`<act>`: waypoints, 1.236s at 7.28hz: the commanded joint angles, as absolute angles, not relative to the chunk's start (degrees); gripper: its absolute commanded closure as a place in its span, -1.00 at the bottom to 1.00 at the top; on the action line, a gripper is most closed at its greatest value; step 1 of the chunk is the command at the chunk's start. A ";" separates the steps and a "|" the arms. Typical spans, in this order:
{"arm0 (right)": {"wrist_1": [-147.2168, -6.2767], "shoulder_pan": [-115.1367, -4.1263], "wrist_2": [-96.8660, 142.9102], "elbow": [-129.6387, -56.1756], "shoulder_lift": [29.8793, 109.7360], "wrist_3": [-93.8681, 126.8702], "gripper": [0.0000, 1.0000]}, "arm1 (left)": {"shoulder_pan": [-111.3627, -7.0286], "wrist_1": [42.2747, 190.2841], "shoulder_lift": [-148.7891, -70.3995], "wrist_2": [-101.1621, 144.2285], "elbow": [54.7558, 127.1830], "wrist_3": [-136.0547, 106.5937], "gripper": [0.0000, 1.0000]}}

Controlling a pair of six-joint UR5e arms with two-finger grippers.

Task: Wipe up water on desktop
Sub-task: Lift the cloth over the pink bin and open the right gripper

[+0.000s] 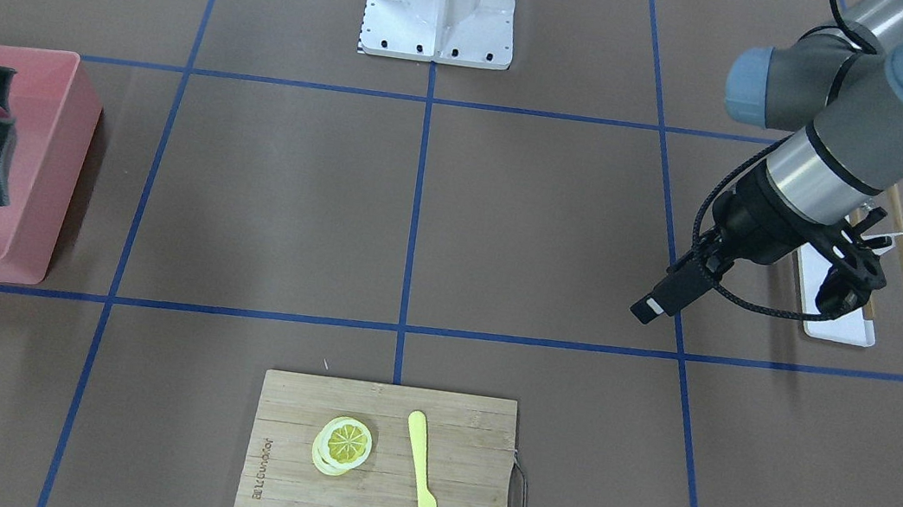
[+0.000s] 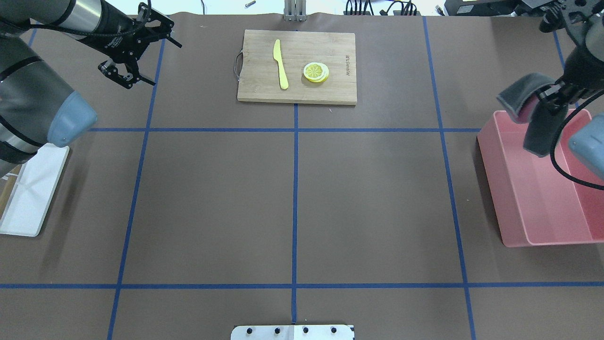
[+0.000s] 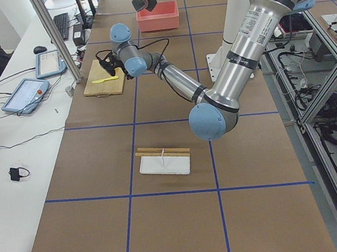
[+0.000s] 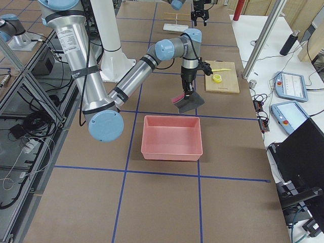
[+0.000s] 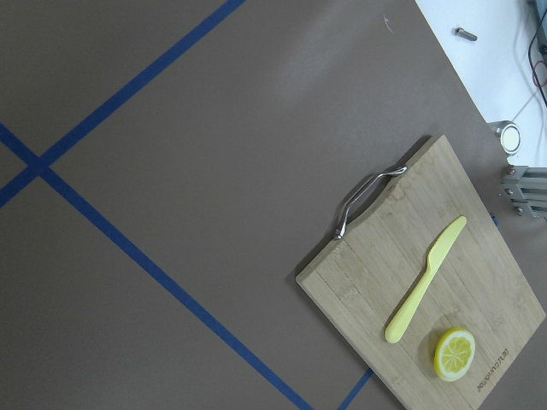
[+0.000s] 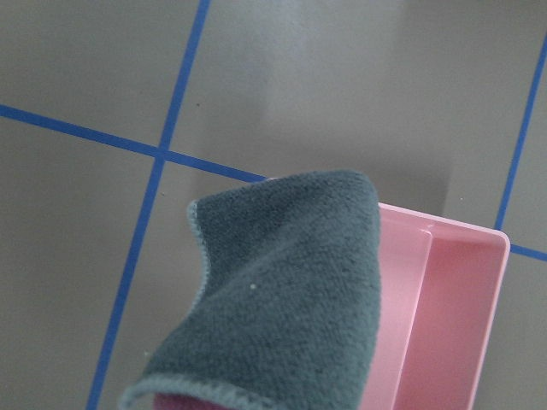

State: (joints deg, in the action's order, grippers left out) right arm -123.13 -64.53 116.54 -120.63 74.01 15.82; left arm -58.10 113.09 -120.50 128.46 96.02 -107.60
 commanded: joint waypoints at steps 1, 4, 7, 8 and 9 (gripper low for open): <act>-123.93 -67.06 116.54 -121.46 82.32 13.20 1.00 | -58.10 113.03 -120.50 128.58 96.33 -107.67 -0.96; -123.93 -66.97 116.63 -121.03 83.06 13.18 0.71 | -58.10 113.03 -120.50 128.58 96.33 -107.58 -0.96; -123.84 -67.23 116.89 -120.50 82.35 13.62 -1.00 | -58.27 112.68 -120.50 128.15 96.68 -105.92 -0.96; -123.84 -67.32 116.63 -120.93 82.35 14.23 -1.00 | -58.62 112.76 -119.37 128.58 97.55 -100.08 -0.96; -121.66 -67.93 116.54 -121.02 80.96 14.67 -1.00 | -58.80 112.76 -115.44 128.06 101.30 -91.93 -0.96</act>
